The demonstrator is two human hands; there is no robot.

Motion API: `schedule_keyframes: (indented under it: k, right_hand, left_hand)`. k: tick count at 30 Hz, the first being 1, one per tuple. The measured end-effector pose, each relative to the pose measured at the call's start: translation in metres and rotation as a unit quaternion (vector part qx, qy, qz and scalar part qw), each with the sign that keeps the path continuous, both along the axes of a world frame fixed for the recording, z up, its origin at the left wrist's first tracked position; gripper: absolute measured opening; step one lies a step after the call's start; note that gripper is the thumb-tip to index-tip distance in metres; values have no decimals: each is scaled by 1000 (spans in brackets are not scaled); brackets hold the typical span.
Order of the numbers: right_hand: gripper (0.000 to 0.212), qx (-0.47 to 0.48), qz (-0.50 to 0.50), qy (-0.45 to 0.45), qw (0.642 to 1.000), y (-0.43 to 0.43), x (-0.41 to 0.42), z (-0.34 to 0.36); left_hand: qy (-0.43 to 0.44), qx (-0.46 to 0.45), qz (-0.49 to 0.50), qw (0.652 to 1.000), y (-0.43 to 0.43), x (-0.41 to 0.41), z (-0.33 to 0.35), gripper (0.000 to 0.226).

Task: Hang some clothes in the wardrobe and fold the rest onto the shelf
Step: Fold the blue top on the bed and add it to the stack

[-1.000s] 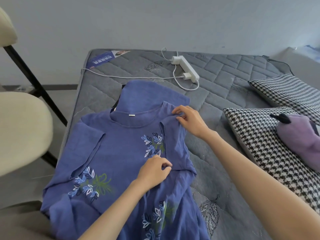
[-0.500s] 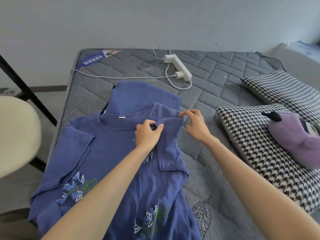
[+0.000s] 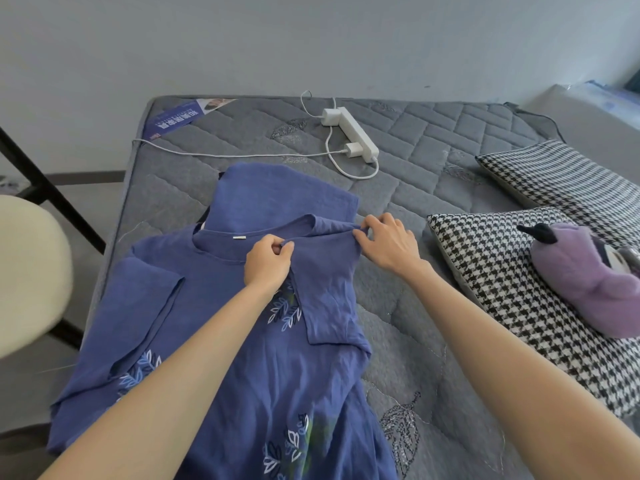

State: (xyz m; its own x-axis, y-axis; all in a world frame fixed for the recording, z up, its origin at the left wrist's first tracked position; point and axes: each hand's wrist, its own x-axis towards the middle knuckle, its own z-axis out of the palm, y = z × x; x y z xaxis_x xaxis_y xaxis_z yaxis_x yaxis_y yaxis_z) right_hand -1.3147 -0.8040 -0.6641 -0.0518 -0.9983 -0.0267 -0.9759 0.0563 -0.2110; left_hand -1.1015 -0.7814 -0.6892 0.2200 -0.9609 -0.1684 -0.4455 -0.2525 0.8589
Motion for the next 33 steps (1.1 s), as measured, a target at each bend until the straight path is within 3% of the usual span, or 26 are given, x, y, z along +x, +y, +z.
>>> schedule_keyframes:
  k: [3, 6, 14, 18, 21, 23, 25, 28, 33]
  right_hand:
    - [21, -13, -37, -73, 997, -1, 5, 0]
    - [18, -25, -40, -90, 995, 0, 11, -2]
    - [74, -8, 143, -99, 985, 10, 44, 2]
    - [104, 7, 138, -72, 988, 1, 59, 2]
    - [109, 10, 127, -46, 991, -6, 68, 1]
    - [104, 6, 130, -28, 991, -10, 72, 3]
    - [98, 6, 132, -16, 991, -12, 75, 4]
    - [95, 9, 128, -4, 992, -13, 79, 4]
    - [97, 20, 122, -2, 992, -14, 81, 4]
  left_hand:
    - [8, 3, -10, 1000, -2, 4, 0, 16]
    - [10, -13, -25, 1000, -2, 11, 1, 9]
    - [-21, -75, -96, 992, 15, 67, 3, 11]
    - [-132, -126, -80, 980, 16, 128, -8, 36]
    - [-247, -86, -120, 958, 12, 166, -15, 69]
    - [-320, -23, -168, 932, 11, 181, -14, 78]
    - [-388, 28, -216, 896, 9, 191, -14, 74]
    - [-447, 49, -261, 854, 3, 198, -18, 49]
    - [-475, 33, -265, 839, -7, 201, -16, 15]
